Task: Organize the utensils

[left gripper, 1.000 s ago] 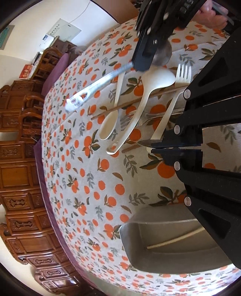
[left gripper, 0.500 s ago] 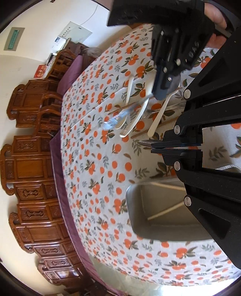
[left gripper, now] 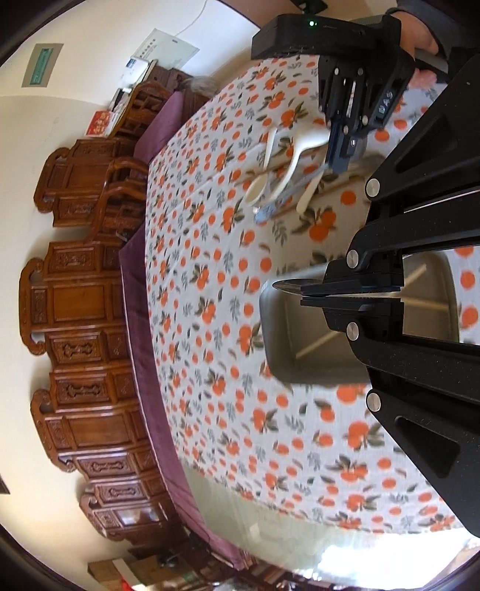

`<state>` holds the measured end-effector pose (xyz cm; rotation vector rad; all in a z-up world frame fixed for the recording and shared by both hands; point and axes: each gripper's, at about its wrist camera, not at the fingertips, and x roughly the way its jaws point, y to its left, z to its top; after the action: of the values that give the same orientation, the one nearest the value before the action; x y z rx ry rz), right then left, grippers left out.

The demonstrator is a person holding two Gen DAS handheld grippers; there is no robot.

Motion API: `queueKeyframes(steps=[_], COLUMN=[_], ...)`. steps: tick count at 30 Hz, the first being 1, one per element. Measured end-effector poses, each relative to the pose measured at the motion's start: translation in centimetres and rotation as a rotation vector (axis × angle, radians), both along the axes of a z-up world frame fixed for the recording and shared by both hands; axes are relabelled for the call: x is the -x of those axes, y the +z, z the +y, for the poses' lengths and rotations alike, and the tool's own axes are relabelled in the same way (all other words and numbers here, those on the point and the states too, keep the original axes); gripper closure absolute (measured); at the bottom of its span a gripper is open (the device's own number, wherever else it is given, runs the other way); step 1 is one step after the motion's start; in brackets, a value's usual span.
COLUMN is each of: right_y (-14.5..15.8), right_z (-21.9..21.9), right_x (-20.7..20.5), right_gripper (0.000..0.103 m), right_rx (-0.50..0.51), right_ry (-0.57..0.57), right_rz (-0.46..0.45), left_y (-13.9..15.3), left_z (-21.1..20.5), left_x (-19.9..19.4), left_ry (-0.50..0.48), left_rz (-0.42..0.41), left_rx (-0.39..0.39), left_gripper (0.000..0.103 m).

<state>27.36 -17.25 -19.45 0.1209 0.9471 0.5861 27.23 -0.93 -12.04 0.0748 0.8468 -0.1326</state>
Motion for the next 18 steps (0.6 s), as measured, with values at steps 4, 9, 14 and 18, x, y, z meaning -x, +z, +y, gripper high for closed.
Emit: queueKeyframes(steps=[4, 9, 14, 18], right_y=[-0.1, -0.2, 0.0, 0.1], right_z=[0.1, 0.4, 0.4, 0.4], right_x=[-0.1, 0.0, -0.1, -0.1], right_gripper=[0.095, 0.095, 0.095, 0.095], right_rx=[0.002, 0.003, -0.005, -0.012], right_ry=[0.002, 0.013, 0.017, 0.02], right_rz=[0.002, 0.002, 0.001, 0.001], left_y=[-0.5, -2.8, -6.0, -7.7], left_z=[1.2, 1.9, 2.2, 2.2], left_x=[-0.6, -2.0, -3.6, -4.1], left_ry=[0.021, 0.036, 0.047, 0.05], left_rz=[-0.001, 0.03, 0.087, 0.115], left_rx=[-0.053, -0.122, -0.16, -0.16], left_gripper=[0.103, 0.103, 0.103, 0.103])
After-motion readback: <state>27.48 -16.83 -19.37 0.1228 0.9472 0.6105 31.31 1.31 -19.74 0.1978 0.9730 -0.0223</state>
